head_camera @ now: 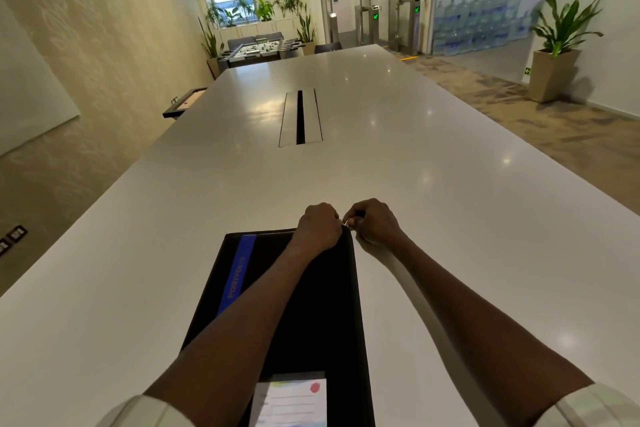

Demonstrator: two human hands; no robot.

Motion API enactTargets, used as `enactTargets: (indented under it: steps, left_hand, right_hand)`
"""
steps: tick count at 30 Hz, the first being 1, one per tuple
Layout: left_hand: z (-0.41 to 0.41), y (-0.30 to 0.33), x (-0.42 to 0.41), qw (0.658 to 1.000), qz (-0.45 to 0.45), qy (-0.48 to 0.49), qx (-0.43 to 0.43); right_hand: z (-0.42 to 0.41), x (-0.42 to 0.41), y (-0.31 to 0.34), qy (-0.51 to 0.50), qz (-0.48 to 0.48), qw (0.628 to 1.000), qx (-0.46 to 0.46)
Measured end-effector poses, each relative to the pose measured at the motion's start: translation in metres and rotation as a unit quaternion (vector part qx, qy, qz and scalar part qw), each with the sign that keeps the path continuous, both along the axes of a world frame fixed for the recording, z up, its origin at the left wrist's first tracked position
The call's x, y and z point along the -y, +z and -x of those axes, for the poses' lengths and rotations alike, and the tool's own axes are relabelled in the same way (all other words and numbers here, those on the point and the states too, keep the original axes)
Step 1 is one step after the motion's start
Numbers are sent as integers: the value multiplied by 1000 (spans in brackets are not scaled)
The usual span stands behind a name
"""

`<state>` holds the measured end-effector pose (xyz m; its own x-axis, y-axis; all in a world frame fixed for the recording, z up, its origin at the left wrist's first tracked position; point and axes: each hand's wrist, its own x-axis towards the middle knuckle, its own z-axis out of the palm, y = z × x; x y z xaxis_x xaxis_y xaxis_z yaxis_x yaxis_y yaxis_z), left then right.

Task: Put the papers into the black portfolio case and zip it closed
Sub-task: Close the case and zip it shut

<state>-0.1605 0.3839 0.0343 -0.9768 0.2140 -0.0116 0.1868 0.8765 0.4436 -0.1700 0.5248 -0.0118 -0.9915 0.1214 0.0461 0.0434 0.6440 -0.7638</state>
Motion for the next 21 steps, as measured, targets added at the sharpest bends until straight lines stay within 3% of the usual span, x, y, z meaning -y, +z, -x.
enactTargets:
  steps: [11,18,21]
  left_hand:
    - [29,-1,-12,997,-19,7,70]
    - [30,1,-18,998,2,36,46]
    - [29,1,-22,998,16,47,36]
  right_hand:
    - [-7,2,-4,-89,86,992,2]
    - [-18,8,3,-117,191,973,59]
    - [-25,13,5,-89,144,983,67]
